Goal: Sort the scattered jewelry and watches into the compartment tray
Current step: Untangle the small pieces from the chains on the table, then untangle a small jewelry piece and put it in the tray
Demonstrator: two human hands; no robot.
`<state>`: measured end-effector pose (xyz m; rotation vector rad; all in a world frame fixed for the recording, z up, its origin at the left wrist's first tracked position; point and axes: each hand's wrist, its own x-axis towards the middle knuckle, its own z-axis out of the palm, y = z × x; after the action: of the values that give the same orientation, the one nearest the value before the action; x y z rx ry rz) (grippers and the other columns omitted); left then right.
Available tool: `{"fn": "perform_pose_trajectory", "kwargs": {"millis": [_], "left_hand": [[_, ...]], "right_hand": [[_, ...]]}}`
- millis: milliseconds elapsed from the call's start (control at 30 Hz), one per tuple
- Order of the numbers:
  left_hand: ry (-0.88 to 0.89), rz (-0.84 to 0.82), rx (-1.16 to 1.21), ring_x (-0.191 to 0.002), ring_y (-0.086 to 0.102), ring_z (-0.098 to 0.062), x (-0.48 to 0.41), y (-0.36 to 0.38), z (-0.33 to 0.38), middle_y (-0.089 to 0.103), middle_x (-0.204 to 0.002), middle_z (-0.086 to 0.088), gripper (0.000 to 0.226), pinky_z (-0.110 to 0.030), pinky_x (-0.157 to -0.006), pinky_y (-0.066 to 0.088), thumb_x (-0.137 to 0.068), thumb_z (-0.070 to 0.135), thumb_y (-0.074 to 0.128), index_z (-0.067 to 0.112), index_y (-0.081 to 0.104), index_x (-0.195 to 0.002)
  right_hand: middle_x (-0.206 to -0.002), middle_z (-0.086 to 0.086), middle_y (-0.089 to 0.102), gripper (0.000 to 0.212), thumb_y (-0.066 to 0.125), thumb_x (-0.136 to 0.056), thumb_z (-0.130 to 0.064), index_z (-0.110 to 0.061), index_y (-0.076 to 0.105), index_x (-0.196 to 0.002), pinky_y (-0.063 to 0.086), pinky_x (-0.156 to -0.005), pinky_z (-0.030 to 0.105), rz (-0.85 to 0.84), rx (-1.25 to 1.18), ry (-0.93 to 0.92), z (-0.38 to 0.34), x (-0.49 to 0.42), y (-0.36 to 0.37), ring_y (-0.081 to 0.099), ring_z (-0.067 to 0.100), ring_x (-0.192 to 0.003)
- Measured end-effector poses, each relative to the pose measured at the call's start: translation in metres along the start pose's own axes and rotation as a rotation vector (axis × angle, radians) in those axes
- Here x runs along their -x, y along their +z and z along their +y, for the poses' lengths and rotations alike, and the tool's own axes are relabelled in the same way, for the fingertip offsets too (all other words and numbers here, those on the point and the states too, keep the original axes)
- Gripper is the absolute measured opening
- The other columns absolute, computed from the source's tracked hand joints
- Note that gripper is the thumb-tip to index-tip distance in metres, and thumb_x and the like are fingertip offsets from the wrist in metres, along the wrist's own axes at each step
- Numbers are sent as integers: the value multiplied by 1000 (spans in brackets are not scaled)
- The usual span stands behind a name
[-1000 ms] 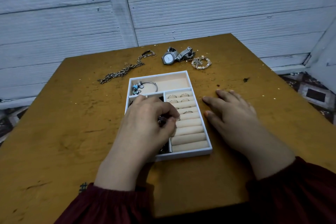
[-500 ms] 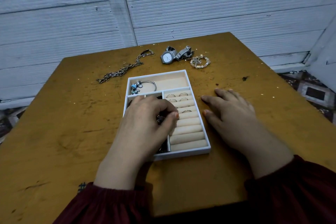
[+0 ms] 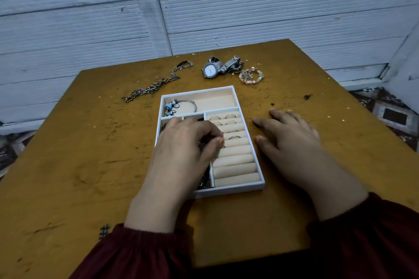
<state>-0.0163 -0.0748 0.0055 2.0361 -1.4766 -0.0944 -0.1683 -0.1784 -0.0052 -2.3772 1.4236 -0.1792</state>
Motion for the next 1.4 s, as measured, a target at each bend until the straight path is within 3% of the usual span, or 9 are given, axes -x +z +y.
{"fn": "perform_pose_trajectory", "kwargs": {"millis": [400,567,833,1067,1400], "left_hand": [[14,66,58,-91,47,-10,-3,4,6,62,-85,15,10,-31,-76,43,-88,32,60,29,70,-90],[25,75,150,-93,53,-12,-16,2,14,63,-86,15,10,-39,-79,48,-91,26,59,31,68,-92],[87,72,144,-93,56,-11,-59,-3,27,61,-83,18,10,-35,-81,47,-90,25,61,32,68,-90],[145,-47,6,-92,60,-16,-116,7,27,68,-91,7,11,-39,-82,50,-88,19,61,25,68,-95],[72,-166,-93,-83,57,-16,-176,31,11,63,-88,4,13,-28,-70,45,-88,17,59,26,65,-96]], "right_hand": [[-154,-10,25,49,47,-96,-40,-40,32,-142,20,-114,42,65,-81,4,-2,-1,-3,20,18,-142],[-144,-9,37,43,50,-94,-37,-37,41,-137,28,-107,41,118,-154,-46,-2,-8,-20,33,18,-133],[-128,1,52,31,57,-90,-32,-33,56,-121,33,-103,41,281,-238,-30,4,-57,-27,44,26,-125],[-125,0,55,27,58,-89,-32,-33,60,-116,29,-103,39,383,-202,43,10,-103,-13,45,28,-121],[-134,-2,46,35,41,-98,-29,-44,54,-126,21,-102,42,283,-20,-9,24,-140,-4,32,29,-121]]}}
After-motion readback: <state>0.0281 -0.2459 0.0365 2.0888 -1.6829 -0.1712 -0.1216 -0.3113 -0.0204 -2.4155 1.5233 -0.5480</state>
